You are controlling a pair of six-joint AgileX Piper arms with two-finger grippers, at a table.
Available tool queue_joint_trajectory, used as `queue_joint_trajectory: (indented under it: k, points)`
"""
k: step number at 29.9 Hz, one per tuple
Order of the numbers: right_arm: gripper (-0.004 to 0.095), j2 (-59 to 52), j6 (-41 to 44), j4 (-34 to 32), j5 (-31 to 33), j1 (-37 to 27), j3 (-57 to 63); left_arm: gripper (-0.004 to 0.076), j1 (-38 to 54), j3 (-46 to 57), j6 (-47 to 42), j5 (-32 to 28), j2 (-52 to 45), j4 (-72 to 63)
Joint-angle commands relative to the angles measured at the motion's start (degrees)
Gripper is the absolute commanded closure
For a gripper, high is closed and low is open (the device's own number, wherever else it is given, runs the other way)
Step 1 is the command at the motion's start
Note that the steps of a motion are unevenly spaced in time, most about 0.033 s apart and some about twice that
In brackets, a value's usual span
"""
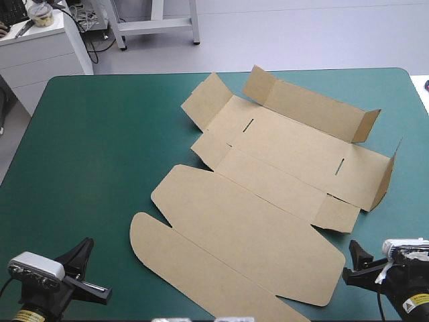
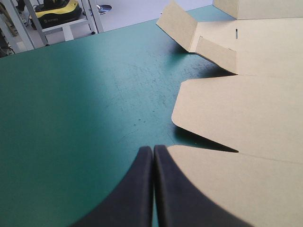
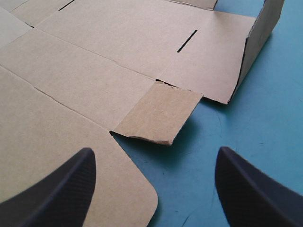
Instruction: Fold the box
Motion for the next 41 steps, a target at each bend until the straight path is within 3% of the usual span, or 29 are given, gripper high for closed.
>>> queue_joint_trajectory:
  k: [1,8,13,20,34,41]
  points:
    - [0.0224,1.95,5.89,-0.45,-1.19,0.19,-3.11,0.0734,0.09,-1.42,-0.36,-4.13,0.82,-0.88]
    - [0.0224,11.47,22.37,-5.96,2.16,0.19,-7.52,0.0734,0.09,-1.42,-0.36,-4.13,0.82,-1.65]
    - [0.0224,20.12,26.18,-8.17,0.97,0.19,-9.84,0.0734,0.09,-1.42,-0.36,-4.13,0.82,-1.75]
    - [0.0224,32.58,32.37,-6.04,-6.28,0.19,-11.74,0.0734,0.09,-1.42,-0.36,-4.13,0.82,-1.75]
    - [0.0224,52.04,32.47,-2.08,-8.5,-0.95,-13.82,0.0734,0.09,-1.42,-0.36,-4.13,0.82,-1.17]
    - [0.0224,56.59,25.58,3.66,-11.4,-2.57,-13.82,0.0734,0.09,-1.42,-0.36,-4.13,0.82,-0.91]
